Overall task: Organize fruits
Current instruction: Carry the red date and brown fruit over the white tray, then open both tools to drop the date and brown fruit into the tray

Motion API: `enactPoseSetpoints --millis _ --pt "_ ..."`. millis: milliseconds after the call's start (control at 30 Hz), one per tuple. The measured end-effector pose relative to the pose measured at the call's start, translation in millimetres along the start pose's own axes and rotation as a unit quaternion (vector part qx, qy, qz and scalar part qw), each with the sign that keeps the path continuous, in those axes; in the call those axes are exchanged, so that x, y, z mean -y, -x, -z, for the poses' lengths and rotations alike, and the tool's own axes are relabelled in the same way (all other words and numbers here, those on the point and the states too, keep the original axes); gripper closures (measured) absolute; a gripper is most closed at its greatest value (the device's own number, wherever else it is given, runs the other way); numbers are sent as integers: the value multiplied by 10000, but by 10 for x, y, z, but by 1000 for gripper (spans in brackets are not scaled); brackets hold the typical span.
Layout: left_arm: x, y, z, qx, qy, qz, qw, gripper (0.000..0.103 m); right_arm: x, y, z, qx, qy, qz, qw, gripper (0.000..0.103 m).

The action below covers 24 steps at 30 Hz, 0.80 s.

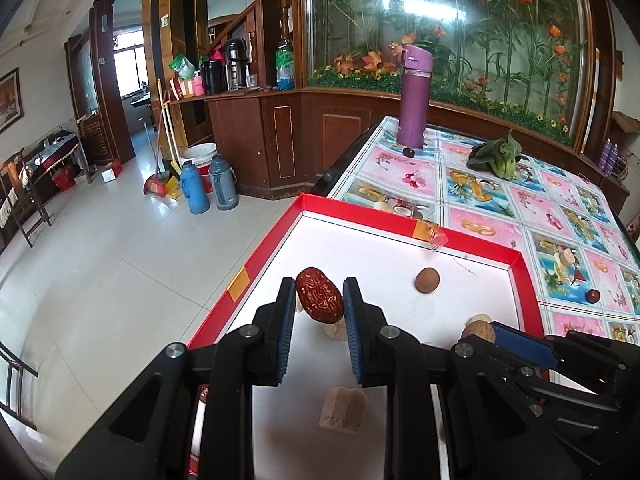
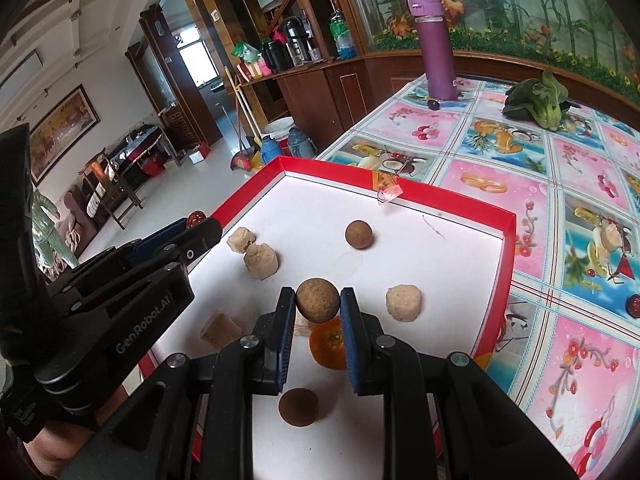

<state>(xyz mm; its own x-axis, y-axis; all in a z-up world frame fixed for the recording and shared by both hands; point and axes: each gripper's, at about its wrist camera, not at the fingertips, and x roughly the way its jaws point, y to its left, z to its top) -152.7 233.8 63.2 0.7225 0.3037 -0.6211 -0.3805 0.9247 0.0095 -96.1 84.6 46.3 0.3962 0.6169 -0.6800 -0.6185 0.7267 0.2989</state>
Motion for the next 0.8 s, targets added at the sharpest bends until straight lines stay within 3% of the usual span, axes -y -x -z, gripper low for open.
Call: enactPoseSetpoints --millis 800 --pt "63 -258 84 -492 -214 -152 9984 77 93 -115 20 -194 -137 110 9997 81"
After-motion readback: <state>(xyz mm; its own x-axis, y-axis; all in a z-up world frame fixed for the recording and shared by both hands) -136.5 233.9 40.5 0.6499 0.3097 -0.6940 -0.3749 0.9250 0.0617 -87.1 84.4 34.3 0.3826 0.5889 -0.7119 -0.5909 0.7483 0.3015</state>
